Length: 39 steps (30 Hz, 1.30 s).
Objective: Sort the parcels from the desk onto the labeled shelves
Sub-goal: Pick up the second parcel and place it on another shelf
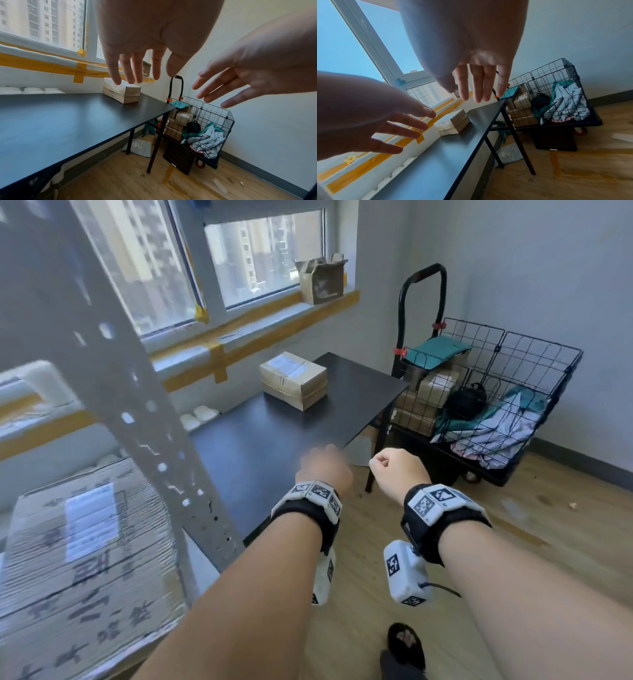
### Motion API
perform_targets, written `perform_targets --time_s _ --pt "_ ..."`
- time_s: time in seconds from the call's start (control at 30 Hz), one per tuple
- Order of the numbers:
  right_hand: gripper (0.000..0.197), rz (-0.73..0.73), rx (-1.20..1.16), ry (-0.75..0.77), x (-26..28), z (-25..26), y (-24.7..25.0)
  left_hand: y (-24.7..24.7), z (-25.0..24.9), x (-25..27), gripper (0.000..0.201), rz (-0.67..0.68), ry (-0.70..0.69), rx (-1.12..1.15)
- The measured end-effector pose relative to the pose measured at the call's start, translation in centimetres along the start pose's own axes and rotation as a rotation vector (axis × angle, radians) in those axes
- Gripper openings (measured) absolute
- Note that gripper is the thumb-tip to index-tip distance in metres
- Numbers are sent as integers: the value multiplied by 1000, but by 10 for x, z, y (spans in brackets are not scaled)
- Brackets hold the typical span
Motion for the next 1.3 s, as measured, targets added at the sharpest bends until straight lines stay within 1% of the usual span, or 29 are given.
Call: perform_targets --time_s 0.13,0.27,0.33,0.4,0.43,0.5,0.6,0.67,0.83,1.0,1.13,1.23,1.3 --pt "26 28 -6 40 -79 -10 21 4 -41 -67 39 -18 42 19" --pt "27 110 6 70 -153 -14 49 12 -82 -129 39 -17 98 57" --pt "27 144 12 97 -189 -14 64 18 -95 -157 40 -16 141 91" --pt "29 148 17 120 -225 -16 74 18 -97 -180 40 -12 193 137" --pt "30 144 15 125 -237 -16 77 19 -93 -186 40 -12 211 154" --pt "29 183 24 118 -265 -19 74 15 -86 -205 41 1 278 165" --pt "29 264 47 127 -306 -15 56 16 -69 -239 42 -7 365 182" --pt "29 296 61 149 -334 -6 42 17 -60 -264 43 -8 392 195" --pt "27 359 87 192 -403 28 -2 23 -32 -333 41 -14 469 188" --pt "28 392 132 247 -477 75 -36 46 11 -405 41 -39 558 200" --pt "29 420 140 265 -518 99 -66 60 46 -450 43 -41 628 211" --pt "31 473 161 247 -539 103 -86 56 58 -469 41 -5 689 235" --pt "31 496 178 243 -553 107 -96 50 65 -480 44 18 730 264"
Point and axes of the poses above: each hand's wrist, its own x-axis away from the middle knuckle, its own y-axis out of the back of the hand, z = x × y, the point moved 4 cm from there along -x, towards the middle knuckle, and after that the axes turned 12 degrees about -x, right-handed, at the moved point
